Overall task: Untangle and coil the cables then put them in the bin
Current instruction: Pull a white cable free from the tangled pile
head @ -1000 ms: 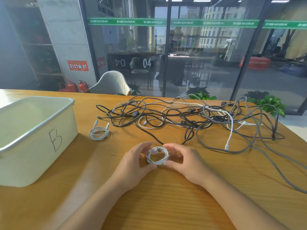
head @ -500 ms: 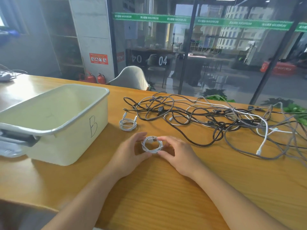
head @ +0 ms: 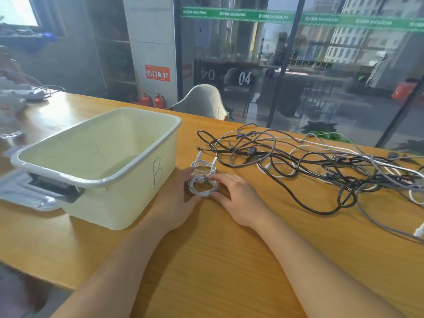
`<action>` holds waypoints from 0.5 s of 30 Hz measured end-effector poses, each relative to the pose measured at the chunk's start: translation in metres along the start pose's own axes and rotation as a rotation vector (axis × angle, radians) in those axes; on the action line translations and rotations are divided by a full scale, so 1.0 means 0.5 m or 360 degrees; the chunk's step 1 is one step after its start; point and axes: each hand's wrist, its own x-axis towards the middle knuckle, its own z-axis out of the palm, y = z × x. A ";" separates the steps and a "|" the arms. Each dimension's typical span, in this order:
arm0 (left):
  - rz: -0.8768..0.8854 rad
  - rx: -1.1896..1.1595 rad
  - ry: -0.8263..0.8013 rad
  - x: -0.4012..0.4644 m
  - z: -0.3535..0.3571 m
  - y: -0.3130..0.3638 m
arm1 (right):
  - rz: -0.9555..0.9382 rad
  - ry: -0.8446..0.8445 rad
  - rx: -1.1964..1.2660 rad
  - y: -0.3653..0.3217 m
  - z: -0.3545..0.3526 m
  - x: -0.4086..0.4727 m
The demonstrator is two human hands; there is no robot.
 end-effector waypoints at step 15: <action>0.0449 0.0796 0.0253 -0.028 0.040 0.044 | -0.0087 -0.0025 -0.0180 0.006 -0.014 -0.048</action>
